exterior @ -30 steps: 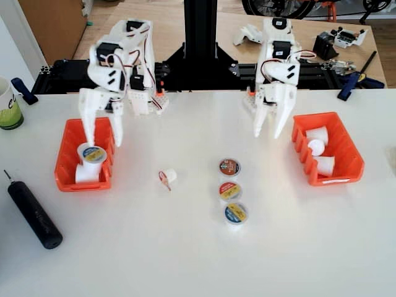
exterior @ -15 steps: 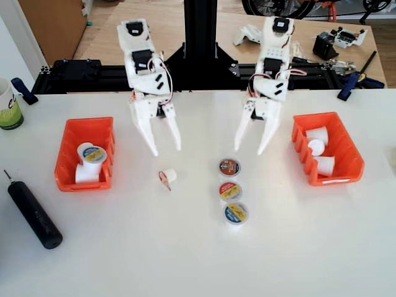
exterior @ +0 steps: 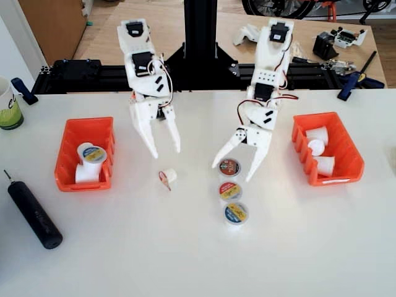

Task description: Sort the coffee pods, blue into left, red into right

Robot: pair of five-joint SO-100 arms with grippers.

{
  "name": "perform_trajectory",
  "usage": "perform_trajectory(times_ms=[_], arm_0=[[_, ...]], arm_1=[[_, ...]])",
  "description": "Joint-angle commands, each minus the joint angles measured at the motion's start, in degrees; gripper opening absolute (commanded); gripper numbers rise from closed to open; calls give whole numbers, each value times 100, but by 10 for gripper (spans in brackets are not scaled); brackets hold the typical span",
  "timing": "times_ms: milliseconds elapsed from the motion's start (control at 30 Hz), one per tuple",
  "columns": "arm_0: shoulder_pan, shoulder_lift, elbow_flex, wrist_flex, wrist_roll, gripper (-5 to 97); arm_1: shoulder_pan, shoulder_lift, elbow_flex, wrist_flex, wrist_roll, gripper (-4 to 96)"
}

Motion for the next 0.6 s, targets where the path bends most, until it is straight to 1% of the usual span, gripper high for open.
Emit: perform_trajectory(times_ms=[0, 333, 567], arm_0=[[88, 149, -281, 26, -114, 197], [176, 141, -281, -18, -352, 196], [158, 18, -246, -123, -343, 197]], arm_1=[[-62, -246, -308, 44, 79, 353], [-26, -879, -439, -97, -53, 358], [9, -1099, -686, -26, -53, 356]])
